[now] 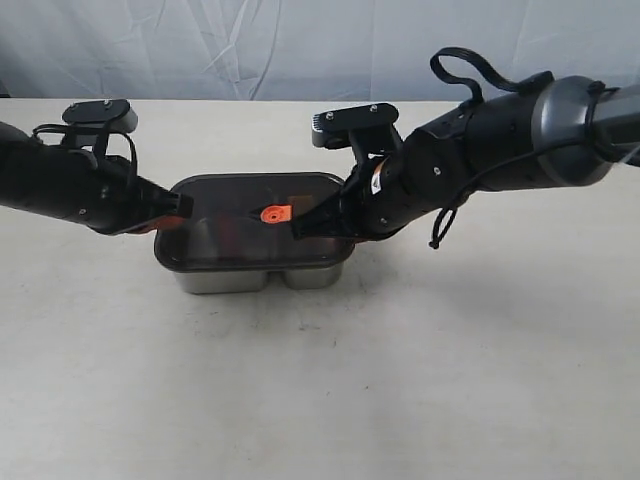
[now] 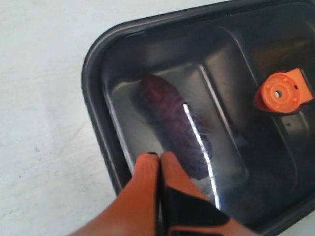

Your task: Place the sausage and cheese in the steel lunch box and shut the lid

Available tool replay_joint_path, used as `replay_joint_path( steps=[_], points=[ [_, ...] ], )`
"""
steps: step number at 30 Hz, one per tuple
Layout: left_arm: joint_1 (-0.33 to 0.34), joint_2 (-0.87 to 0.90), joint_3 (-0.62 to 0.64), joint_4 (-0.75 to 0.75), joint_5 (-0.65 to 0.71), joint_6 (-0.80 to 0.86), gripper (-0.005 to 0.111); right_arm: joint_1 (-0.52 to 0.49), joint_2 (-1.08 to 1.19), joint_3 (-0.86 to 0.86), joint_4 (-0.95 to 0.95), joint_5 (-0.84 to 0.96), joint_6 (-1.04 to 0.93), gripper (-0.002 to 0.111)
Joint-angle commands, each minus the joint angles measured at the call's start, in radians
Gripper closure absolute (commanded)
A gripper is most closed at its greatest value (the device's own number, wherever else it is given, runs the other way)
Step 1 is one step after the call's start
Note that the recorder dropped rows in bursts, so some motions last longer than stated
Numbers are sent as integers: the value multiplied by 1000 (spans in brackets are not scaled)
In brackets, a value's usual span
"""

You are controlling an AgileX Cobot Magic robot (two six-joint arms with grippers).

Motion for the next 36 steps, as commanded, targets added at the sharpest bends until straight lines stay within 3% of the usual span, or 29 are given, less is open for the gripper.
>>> replay_joint_path(
  steps=[1,7,13,23,29,36],
  points=[
    [0,-109,-5,-8,4,33,106,-6,-113,6,-26,11,-5,108],
    [0,-389,56,-8,-54,46,106,-6,-324,17,-41,89,-5,108],
    [0,-734,228,-48,-146,46,106,-4,-516,148,-27,64,18,108],
    [0,-1233,474,-49,-59,-13,106,-4,-794,456,71,-107,18,108],
    [0,-1337,510,-20,126,-3,106,-4,-843,542,123,-41,20,108],
    [0,-1350,510,-14,158,-3,106,6,-847,545,123,-40,21,108]
  ],
)
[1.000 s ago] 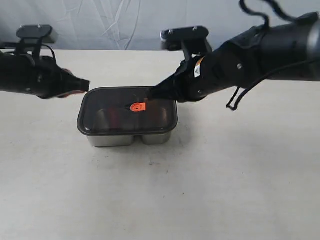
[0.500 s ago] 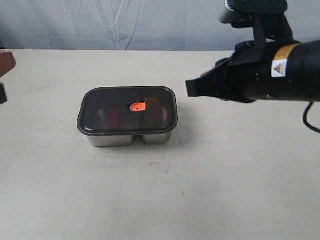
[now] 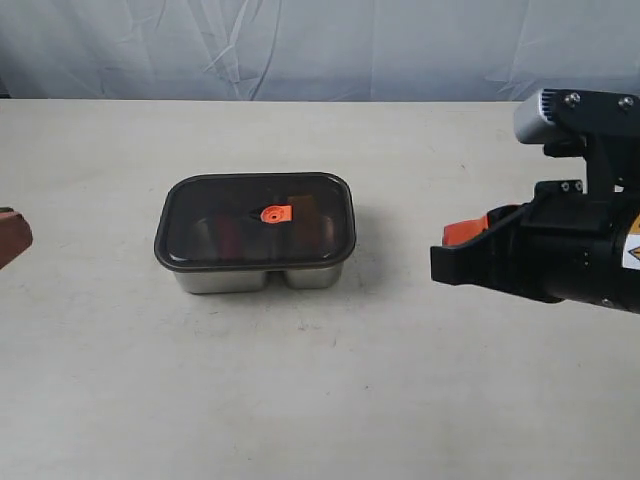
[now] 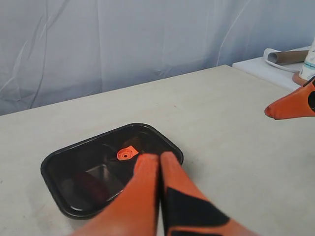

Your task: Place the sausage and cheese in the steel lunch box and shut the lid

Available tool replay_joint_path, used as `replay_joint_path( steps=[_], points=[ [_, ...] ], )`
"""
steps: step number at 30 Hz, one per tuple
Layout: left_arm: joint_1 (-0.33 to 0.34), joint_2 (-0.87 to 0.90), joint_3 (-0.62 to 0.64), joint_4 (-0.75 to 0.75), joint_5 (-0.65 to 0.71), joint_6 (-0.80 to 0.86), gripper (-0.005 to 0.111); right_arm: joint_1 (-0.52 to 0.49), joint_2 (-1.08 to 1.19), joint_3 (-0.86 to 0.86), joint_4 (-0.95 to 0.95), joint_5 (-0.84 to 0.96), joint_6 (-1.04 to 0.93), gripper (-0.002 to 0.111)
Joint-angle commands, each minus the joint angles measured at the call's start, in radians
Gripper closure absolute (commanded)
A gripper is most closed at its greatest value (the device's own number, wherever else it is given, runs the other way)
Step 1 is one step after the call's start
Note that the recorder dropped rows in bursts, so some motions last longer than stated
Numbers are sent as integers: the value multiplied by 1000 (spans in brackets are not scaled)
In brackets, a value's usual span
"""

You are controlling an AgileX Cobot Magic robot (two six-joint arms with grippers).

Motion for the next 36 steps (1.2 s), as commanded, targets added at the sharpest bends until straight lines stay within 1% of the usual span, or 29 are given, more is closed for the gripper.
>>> replay_joint_path(
  steps=[1,3,5,6,8,9,10,11,12,13,15,20,22,25,27,36],
  points=[
    [0,-5,3,2,6,0,106,8,-20,1,-10,-12,-1,108],
    [0,-5,3,2,8,0,106,2,-52,1,-25,-8,-7,108],
    [0,-5,3,2,3,0,106,-39,-103,1,-81,-8,-7,108],
    [0,-5,3,2,1,0,106,-79,-133,3,-86,4,-7,108],
    [0,-5,3,2,1,0,106,-207,-215,23,-80,46,-7,108],
    [0,-5,3,2,1,0,106,-362,-318,62,-70,56,-7,108],
    [0,-5,3,2,1,0,106,-421,-373,80,-73,56,-10,108],
    [0,-5,3,2,-2,0,106,-550,-486,128,-107,56,-21,108],
    [0,-5,3,2,-2,0,106,-589,-527,144,-135,56,-33,108],
    [0,-5,3,2,-2,0,106,-653,-609,184,-185,58,-44,108],
    [0,-5,3,2,-2,0,106,-692,-683,240,-221,63,-44,108],
    [0,-5,3,2,-2,0,106,-692,-875,399,-221,63,-44,108],
    [0,-5,3,2,-2,0,106,-692,-916,437,-212,63,-54,108],
    [0,-5,3,2,-2,0,106,-692,-984,509,-153,63,-148,108],
    [0,-5,3,2,-2,0,106,-692,-1002,533,-145,63,-164,108],
    [0,-5,3,2,-2,0,106,-692,-1017,533,-145,57,-229,108]
  ],
)
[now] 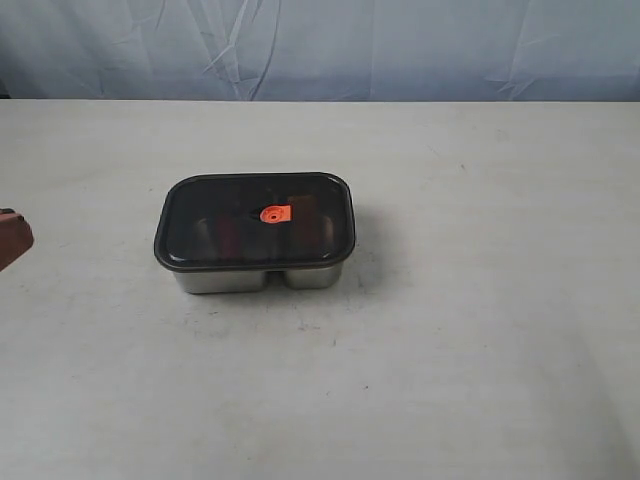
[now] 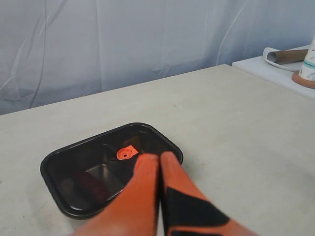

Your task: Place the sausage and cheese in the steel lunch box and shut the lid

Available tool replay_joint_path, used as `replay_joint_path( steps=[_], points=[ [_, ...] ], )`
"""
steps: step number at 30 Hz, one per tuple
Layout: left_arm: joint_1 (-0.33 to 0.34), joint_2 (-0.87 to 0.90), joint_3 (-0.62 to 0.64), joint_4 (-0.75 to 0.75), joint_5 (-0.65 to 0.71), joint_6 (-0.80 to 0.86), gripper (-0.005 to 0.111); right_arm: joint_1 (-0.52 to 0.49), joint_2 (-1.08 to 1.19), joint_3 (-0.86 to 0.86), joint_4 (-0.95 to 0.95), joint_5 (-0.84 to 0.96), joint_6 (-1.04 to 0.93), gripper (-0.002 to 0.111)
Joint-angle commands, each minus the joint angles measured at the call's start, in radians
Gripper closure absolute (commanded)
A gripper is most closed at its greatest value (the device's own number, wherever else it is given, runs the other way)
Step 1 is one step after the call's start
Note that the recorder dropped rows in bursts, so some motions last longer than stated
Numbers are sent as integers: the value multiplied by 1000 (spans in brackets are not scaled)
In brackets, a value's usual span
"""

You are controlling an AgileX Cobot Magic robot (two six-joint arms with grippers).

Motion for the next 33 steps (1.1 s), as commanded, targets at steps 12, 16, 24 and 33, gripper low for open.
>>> replay_joint_path(
  steps=[12,16,24,33],
  points=[
    [0,-5,3,0,-6,0,106,-5,-8,4,186,-17,-25,108],
    [0,-5,3,0,-6,0,106,-5,-8,4,186,-17,-23,108],
    [-12,-5,14,43,-15,0,106,-5,-8,4,186,-17,-23,108],
    [-10,-216,94,514,-24,0,106,-5,-8,4,186,-15,-23,108]
  ],
)
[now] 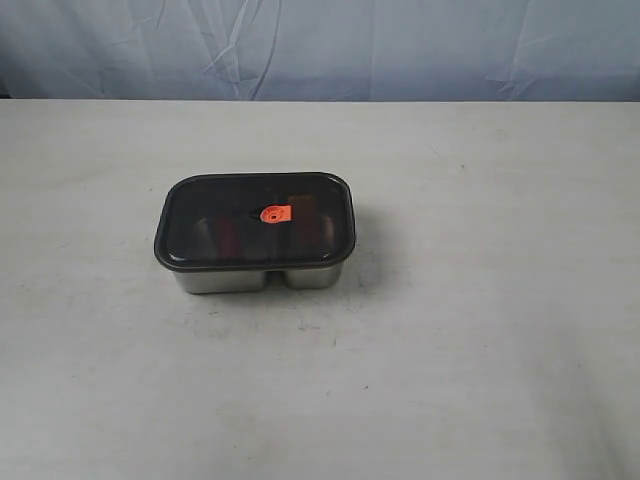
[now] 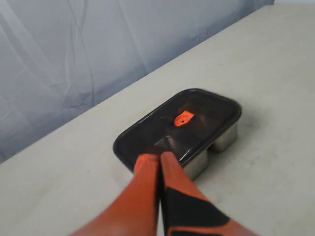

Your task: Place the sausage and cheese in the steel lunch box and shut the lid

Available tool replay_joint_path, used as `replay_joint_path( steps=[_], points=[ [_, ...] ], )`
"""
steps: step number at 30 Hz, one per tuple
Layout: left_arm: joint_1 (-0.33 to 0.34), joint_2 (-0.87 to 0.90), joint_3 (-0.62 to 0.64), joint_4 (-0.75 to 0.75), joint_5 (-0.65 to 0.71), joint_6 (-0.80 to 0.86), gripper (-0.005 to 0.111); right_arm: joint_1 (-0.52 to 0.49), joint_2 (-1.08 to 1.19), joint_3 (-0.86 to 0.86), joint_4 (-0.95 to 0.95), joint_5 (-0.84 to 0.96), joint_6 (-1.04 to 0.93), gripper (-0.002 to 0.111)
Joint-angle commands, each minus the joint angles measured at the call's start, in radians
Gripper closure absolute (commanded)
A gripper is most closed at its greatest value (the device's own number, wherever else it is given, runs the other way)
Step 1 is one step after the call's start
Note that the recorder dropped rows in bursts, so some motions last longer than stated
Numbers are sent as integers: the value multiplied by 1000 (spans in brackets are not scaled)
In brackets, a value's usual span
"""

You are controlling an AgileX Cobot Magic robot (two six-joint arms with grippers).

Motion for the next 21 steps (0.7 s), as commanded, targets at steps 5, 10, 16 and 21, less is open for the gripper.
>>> replay_joint_path(
  steps=[5,10,16,21],
  points=[
    [-4,-136,124,145,-201,-150,106,-5,-8,4,1,-13,-7,108],
    [-4,-172,233,361,-408,-700,106,-5,-8,4,8,-13,-7,108],
    [-4,-229,303,500,-429,-946,106,-5,-8,4,8,-13,-7,108],
    [-4,-229,303,557,-316,-949,106,-5,-8,4,8,-10,-7,108]
  ],
)
